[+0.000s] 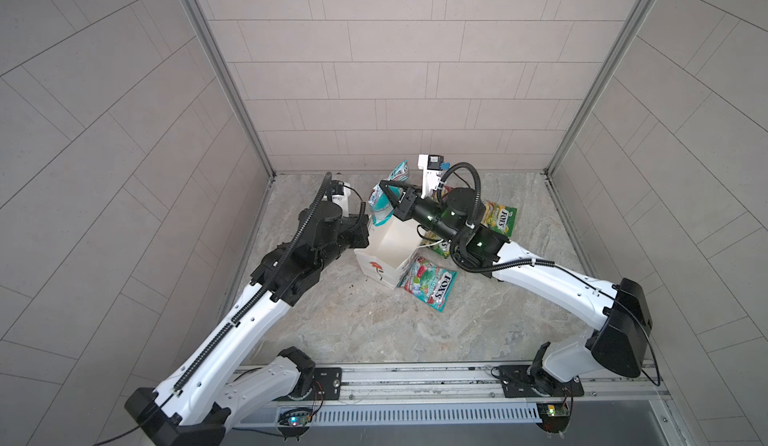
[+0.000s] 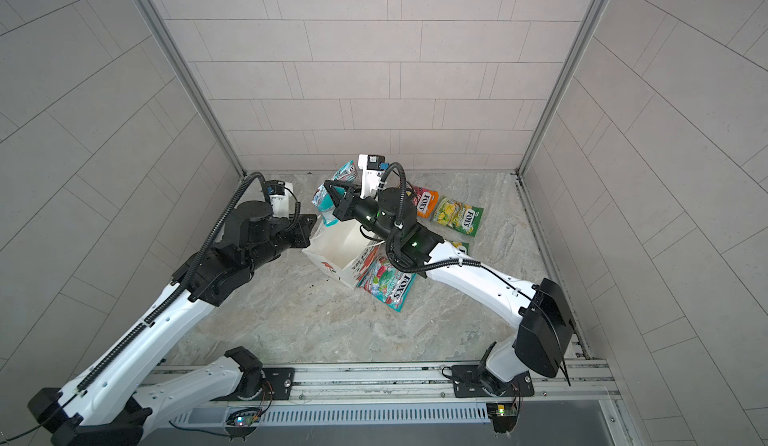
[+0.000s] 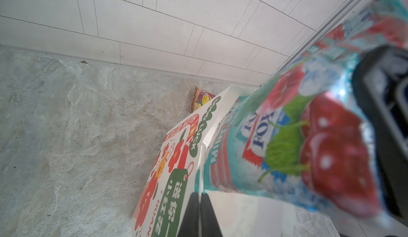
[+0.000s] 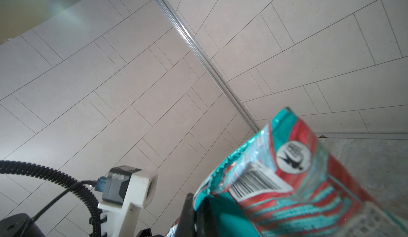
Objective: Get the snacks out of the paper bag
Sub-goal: 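Raise the teal pack up out of the bag with the right gripper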
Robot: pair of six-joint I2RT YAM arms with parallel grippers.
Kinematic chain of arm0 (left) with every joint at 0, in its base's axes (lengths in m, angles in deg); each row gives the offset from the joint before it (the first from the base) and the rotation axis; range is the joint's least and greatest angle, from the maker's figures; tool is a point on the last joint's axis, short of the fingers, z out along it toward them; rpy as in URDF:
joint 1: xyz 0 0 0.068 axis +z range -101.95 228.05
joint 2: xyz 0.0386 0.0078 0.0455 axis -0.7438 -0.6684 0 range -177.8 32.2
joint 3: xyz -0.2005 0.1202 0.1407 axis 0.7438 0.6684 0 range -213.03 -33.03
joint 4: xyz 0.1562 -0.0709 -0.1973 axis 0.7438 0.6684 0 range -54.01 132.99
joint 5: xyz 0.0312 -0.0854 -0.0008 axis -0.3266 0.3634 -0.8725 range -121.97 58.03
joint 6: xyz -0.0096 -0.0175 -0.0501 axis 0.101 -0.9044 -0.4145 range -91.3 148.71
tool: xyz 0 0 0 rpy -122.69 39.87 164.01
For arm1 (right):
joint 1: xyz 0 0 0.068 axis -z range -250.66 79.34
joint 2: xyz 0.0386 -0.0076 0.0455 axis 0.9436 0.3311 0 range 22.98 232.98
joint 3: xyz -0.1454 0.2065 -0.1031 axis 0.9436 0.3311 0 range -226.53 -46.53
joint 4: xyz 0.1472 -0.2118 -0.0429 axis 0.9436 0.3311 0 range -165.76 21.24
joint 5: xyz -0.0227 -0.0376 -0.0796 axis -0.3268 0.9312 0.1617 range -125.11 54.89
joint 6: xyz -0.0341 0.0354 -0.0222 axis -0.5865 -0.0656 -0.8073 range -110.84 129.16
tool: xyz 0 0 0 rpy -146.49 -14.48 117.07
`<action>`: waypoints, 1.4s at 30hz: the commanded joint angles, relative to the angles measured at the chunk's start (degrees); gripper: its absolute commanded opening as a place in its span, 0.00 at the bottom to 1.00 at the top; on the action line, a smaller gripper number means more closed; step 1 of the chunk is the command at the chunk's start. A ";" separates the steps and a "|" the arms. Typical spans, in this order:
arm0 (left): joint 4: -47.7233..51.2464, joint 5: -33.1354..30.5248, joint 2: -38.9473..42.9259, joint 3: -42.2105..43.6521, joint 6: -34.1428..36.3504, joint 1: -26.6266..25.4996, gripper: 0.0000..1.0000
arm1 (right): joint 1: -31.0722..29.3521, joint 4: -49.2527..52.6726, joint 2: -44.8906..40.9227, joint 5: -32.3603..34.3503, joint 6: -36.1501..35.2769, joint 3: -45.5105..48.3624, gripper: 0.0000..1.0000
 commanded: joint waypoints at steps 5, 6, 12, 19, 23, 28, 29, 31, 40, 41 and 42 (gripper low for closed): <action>0.36 3.31 -0.61 -2.38 1.76 -0.01 0.00 | 0.07 -7.56 3.02 2.71 -0.04 -5.99 0.00; 0.35 3.73 -0.60 -2.36 1.87 -0.01 0.00 | 0.07 -7.87 3.61 2.94 -0.19 -6.50 0.00; 1.61 3.00 -0.63 -2.63 2.83 -0.01 0.00 | 0.20 -7.54 6.30 3.63 -0.07 -10.26 0.00; 2.77 0.25 0.43 -2.59 4.15 -0.01 0.00 | 0.29 -5.38 7.04 3.38 -1.24 -13.59 0.00; 4.95 -4.89 0.93 -2.96 5.19 -0.01 0.00 | 0.42 -0.84 5.76 2.58 -3.34 -15.79 0.00; 6.41 -9.26 1.62 -3.83 7.70 0.00 0.00 | 1.14 5.35 4.04 2.06 -6.62 -19.19 0.00; 7.02 -10.30 1.66 -4.24 7.92 0.05 0.00 | 1.41 6.34 3.68 2.06 -7.06 -19.94 0.00; 7.94 -11.78 1.32 -5.22 8.61 0.07 0.00 | 1.97 8.84 3.06 2.14 -7.86 -21.37 0.00; 8.49 -16.65 0.36 -7.94 12.34 0.56 0.00 | 5.96 18.22 -3.27 5.92 -13.24 -22.56 0.00; 8.28 -16.98 0.22 -8.03 12.67 0.74 0.00 | 6.39 20.14 -4.14 6.83 -14.04 -22.72 0.00; 8.13 -17.23 0.11 -8.30 13.05 0.90 0.00 | 6.78 21.82 -5.19 7.66 -15.11 -22.75 0.00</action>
